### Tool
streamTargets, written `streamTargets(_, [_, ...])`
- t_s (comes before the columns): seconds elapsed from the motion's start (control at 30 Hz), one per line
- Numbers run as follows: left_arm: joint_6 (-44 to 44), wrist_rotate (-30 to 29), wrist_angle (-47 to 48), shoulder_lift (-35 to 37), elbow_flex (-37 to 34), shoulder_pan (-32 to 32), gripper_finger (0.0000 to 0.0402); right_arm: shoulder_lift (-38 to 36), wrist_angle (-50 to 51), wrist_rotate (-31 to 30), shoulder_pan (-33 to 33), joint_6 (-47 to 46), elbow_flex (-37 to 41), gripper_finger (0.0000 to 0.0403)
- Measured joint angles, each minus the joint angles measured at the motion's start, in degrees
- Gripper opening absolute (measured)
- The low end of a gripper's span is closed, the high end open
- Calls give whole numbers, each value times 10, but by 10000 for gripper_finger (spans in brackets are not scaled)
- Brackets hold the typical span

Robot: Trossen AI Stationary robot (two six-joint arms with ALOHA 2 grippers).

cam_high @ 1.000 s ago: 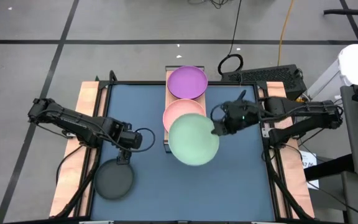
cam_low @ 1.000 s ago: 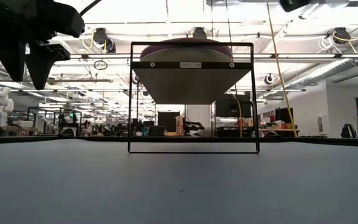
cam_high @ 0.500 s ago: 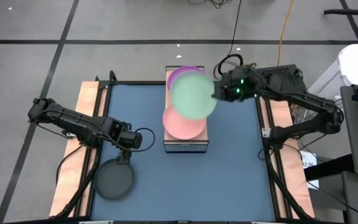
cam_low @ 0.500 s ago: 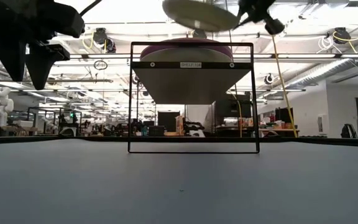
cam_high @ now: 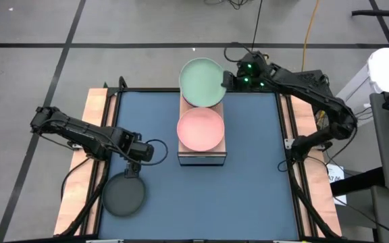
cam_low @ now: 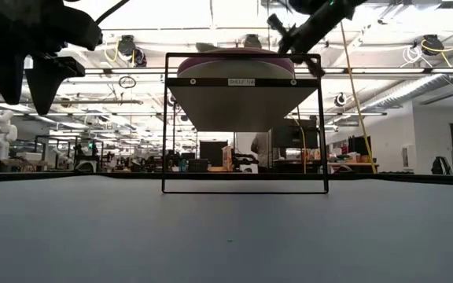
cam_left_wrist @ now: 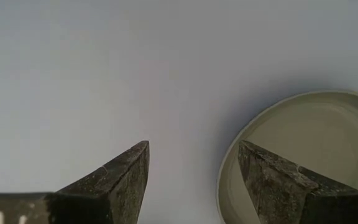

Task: Place and stack plates onto a shelf
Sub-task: Stack the green plate on top of the purple plate on the shelf

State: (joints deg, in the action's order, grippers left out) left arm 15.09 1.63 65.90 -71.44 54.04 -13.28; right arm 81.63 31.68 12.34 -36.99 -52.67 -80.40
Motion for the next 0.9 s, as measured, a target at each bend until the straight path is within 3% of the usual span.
streamTargets(0.27, [0,0,8,0,0,0,250,64,-40,15,-25,-11,0,1])
streamTargets(0.53, [1,0,4,0,-2,0,250,66,-11,15,-43,7,0,2])
streamTargets(0.9, [5,20,-30,0,-93,1,250,66,10,14,-50,22,0,3])
